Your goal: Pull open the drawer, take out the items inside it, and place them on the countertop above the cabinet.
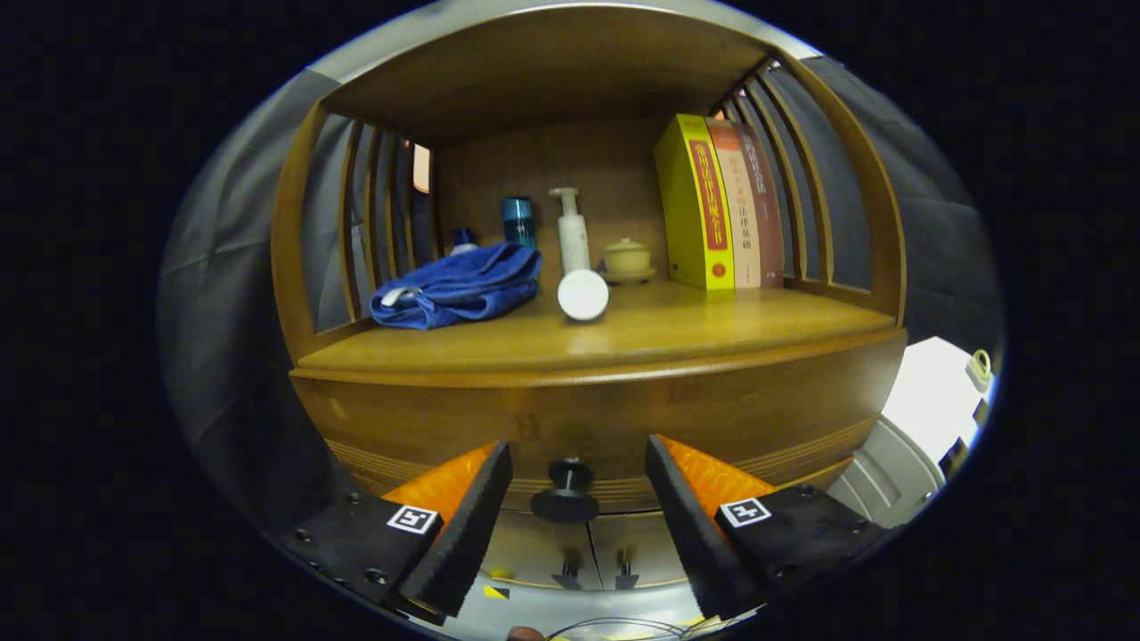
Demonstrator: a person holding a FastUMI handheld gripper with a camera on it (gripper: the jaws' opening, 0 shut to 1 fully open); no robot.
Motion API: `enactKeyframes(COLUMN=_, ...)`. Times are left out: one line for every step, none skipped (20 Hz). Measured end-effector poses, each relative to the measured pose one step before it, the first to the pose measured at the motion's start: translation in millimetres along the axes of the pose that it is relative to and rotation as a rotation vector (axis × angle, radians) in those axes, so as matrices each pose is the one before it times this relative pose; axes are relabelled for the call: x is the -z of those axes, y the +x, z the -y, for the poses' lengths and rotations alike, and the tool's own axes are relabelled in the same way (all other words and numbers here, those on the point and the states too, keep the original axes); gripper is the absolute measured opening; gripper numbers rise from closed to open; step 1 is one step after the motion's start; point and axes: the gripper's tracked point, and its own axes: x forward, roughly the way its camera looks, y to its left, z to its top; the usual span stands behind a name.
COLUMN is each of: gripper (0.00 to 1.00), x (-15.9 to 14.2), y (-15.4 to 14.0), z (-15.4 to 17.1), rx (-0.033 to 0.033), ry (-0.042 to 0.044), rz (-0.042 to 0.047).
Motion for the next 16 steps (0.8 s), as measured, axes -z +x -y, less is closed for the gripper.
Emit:
enactKeyframes(gripper=0.99, x=-17.62, y=-8.02, z=0.04, rx=0.01061, ry=-0.00669, rz=0.02526)
enactKeyframes(gripper=0.99, x=-16.47, y=-7.30, z=1.60, rx=0.01607, ry=-0.01160, rz=0.01735)
enactKeyframes(gripper=0.99, x=-16.96, y=-5.29, z=2.08, rx=0.01188, ry=-0.01288, rz=0.01378)
enactKeyframes(gripper=0.99, x=-17.62, y=-5.44, z=-0.72, rx=0.00560, ry=-0.01683, rz=0.00873)
enactKeyframes(gripper=0.99, x=-18.54, y=-8.50, z=0.92, rx=0.00756, ry=-0.01957, rz=0.00741)
enactKeyframes(gripper=0.99, x=-16.22, y=-7.37, z=-0.68, rx=0.00647, ry=-0.01393, rz=0.00421)
enactKeyframes(gripper=0.99, x=-16.44, y=-7.57, z=-3.05, rx=0.00263, ry=-0.00472, rz=0.00411)
enactKeyframes(gripper=0.99, x=-15.59, y=-7.65, z=-3.46, rx=0.00315, ry=-0.00107, rz=0.00149)
enactKeyframes(gripper=0.99, x=-16.31, y=-9.90, z=-2.32, rx=0.00771, ry=-0.00464, rz=0.00069)
enactKeyframes(gripper=0.99, x=-13.66, y=-7.94, z=-1.72, rx=0.00748, ry=-0.01038, rz=-0.00049)
enactKeyframes(gripper=0.99, x=-13.98, y=-8.93, z=-2.28, rx=0.00652, ry=-0.01198, rz=0.00176)
enactKeyframes(gripper=0.99, x=-15.80, y=-9.88, z=-4.88, rx=-0.00058, ry=-0.00577, rz=0.00995)
enactKeyframes(gripper=0.99, x=-17.18, y=-9.80, z=-7.34, rx=-0.01251, ry=0.00629, rz=0.02112)
enactKeyframes(gripper=0.99, x=-23.90, y=-9.91, z=-9.41, rx=-0.01636, ry=0.01432, rz=0.02837)
enactKeyframes(gripper=0.99, x=-18.83, y=-11.29, z=-7.98, rx=-0.01011, ry=0.01561, rz=0.03134)
enactKeyframes(gripper=0.99, x=-15.62, y=-7.52, z=-5.64, rx=-0.00515, ry=0.00831, rz=0.02235)
